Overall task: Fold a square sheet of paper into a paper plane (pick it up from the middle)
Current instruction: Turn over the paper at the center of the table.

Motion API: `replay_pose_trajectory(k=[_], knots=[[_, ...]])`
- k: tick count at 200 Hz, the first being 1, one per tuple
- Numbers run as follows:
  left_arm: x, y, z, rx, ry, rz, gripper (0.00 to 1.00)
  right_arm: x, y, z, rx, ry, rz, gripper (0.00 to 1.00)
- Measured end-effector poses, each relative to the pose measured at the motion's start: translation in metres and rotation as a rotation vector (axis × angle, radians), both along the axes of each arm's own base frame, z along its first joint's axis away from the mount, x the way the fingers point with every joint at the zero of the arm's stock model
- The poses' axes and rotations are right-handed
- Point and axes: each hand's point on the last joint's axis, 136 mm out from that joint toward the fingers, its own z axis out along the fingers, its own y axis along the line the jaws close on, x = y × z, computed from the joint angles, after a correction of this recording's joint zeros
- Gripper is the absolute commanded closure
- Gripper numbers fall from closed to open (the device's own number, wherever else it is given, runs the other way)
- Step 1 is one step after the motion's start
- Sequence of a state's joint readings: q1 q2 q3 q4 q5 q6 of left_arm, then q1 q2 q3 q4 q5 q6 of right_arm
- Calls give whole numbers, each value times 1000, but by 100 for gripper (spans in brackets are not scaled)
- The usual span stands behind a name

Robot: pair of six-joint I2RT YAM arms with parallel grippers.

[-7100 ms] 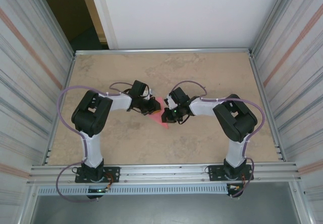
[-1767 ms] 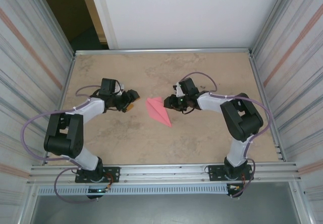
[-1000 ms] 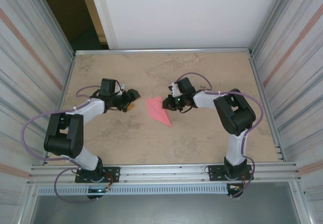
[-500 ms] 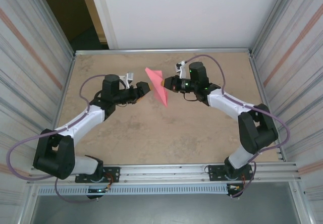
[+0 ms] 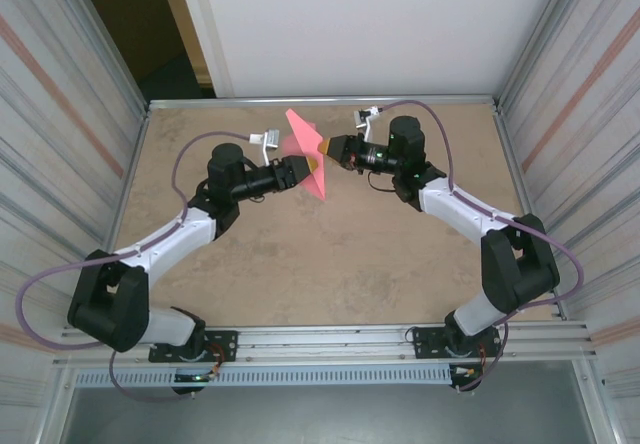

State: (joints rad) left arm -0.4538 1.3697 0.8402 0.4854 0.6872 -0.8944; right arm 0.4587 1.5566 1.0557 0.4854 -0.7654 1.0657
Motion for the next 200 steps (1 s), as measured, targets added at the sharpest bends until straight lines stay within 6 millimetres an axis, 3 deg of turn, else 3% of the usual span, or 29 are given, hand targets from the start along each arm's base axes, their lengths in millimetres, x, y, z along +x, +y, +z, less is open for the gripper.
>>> replay_pose_trajectory(k=[31, 70, 118, 150, 172, 200], knots=[[0, -3, 12, -41, -29, -19, 63, -3, -1, 7, 30, 0, 12, 91], [-1, -4, 33, -98, -90, -29, 70, -4, -4, 14, 59, -1, 10, 91], [-2, -6, 34, -106, -87, -31, 83, -8, -8, 22, 72, -15, 6, 86], [2, -8, 28, -97, -69, -29, 88, -10, -10, 25, 67, -21, 5, 62], [5, -8, 21, -73, -43, -19, 91, -10, -18, 17, 20, 0, -26, 46], [11, -6, 5, 7, -8, 10, 91, -11, -37, 5, -95, -9, -114, 38]])
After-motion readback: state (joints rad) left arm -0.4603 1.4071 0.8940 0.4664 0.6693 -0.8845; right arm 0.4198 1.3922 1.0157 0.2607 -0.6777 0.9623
